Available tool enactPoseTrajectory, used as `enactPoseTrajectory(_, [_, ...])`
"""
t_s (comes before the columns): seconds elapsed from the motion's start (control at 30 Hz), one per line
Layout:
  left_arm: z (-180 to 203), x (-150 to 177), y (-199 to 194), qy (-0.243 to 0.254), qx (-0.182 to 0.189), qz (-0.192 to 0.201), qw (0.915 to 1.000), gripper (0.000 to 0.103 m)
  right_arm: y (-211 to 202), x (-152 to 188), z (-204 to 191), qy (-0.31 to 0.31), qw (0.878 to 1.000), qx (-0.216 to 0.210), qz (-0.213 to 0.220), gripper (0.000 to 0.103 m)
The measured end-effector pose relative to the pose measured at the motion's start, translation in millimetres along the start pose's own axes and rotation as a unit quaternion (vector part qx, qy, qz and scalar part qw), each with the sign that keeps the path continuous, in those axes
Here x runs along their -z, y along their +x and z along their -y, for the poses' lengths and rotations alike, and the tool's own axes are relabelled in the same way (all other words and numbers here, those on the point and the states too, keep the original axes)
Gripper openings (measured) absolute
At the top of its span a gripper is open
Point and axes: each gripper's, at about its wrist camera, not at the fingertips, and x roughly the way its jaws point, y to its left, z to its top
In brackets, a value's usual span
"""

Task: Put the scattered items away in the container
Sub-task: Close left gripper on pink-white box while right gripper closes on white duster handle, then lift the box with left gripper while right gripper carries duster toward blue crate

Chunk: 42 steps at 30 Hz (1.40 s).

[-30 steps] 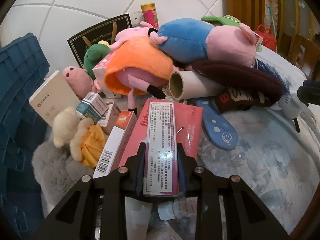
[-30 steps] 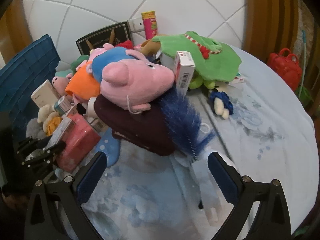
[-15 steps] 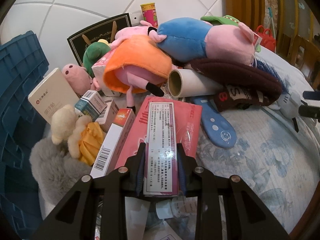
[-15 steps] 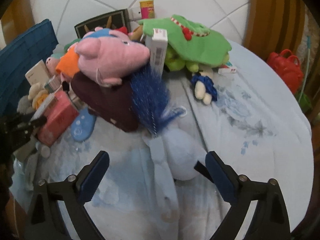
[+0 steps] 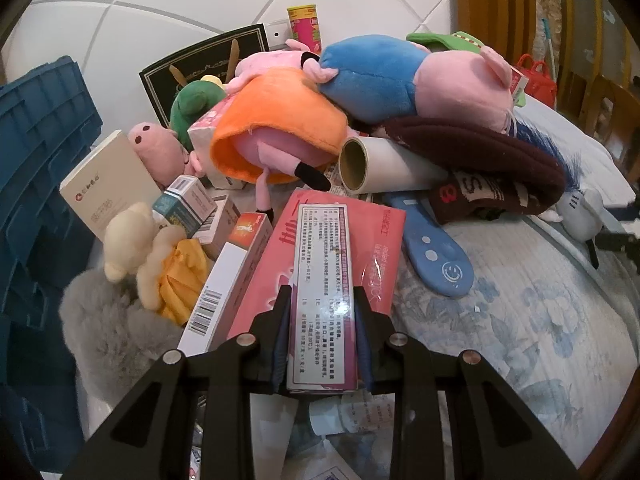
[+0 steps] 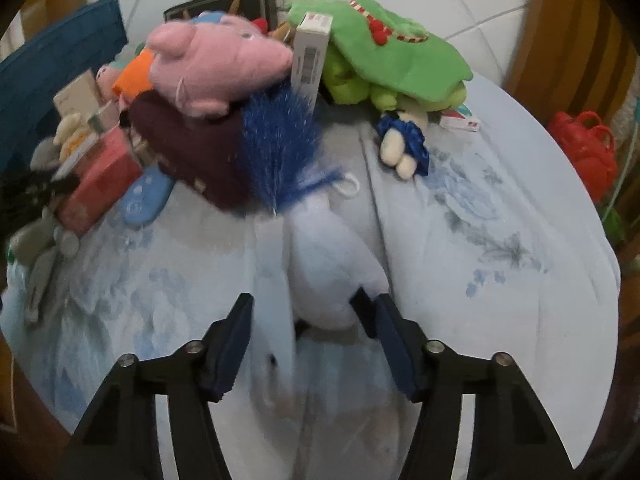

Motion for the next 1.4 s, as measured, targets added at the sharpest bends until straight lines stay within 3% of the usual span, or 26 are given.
enactPoseTrajectory(0.07, [0, 0, 0, 0.0, -0.001, 0.0, 1.0, 0.028, 9, 8, -2, -0.009, 1.0, 0.013, -0.026, 0.016])
enactPoseTrajectory(0.1, [1, 0, 0, -0.001, -0.001, 0.0, 1.0, 0.028, 14, 11, -2, 0.0, 0.999, 0.002, -0.037, 0.016])
enactPoseTrajectory(0.23, [1, 1, -1, -0.001, -0.002, -0.001, 1.0, 0.028, -1, 12, -13, 0.009, 1.0, -0.019, 0.003, 0.015])
enactPoseTrajectory(0.5, [0, 2, -3, -0.001, -0.001, -0.001, 1.0, 0.028, -46, 7, -20, 0.035, 0.997, -0.061, 0.041, 0.015])
enactPoseTrajectory(0.6, [0, 3, -4, -0.001, 0.0, -0.002, 1.0, 0.028, -51, 10, -25, 0.037, 0.997, -0.064, 0.035, 0.015])
enactPoseTrajectory(0.77, [-1, 4, -5, 0.001, 0.002, -0.001, 1.0, 0.028, -38, 36, -26, 0.045, 0.997, -0.061, -0.019, 0.015])
enactPoseTrajectory(0.83, [-1, 4, -5, 0.002, 0.002, -0.001, 1.0, 0.028, -26, 41, -22, 0.042, 0.998, -0.038, -0.034, 0.02])
enactPoseTrajectory(0.87, [-1, 5, -5, 0.003, 0.002, -0.001, 1.0, 0.028, -23, 39, -20, 0.042, 0.998, -0.026, -0.038, 0.034])
enactPoseTrajectory(0.93, [0, 5, -5, 0.005, 0.002, -0.001, 1.0, 0.028, -27, 33, -15, 0.039, 0.999, -0.015, -0.023, 0.052])
enactPoseTrajectory(1.03, [-1, 5, -5, 0.003, 0.003, -0.001, 1.0, 0.028, -36, 16, -12, 0.031, 0.999, -0.032, 0.012, 0.065])
enactPoseTrajectory(1.1, [1, 9, -7, 0.002, 0.002, 0.0, 1.0, 0.028, -24, 4, -9, 0.034, 0.998, -0.05, 0.005, 0.065])
enactPoseTrajectory(1.27, [3, 12, -10, 0.003, 0.001, 0.001, 1.0, 0.028, -11, -6, -12, 0.049, 0.996, -0.072, -0.004, 0.023])
enactPoseTrajectory(1.33, [3, 12, -11, 0.004, 0.0, 0.002, 1.0, 0.028, -6, -11, -13, 0.055, 0.995, -0.081, -0.007, 0.015])
enactPoseTrajectory(1.4, [3, 12, -11, 0.004, -0.001, 0.004, 1.0, 0.028, -1, -15, -14, 0.061, 0.994, -0.09, -0.01, 0.015])
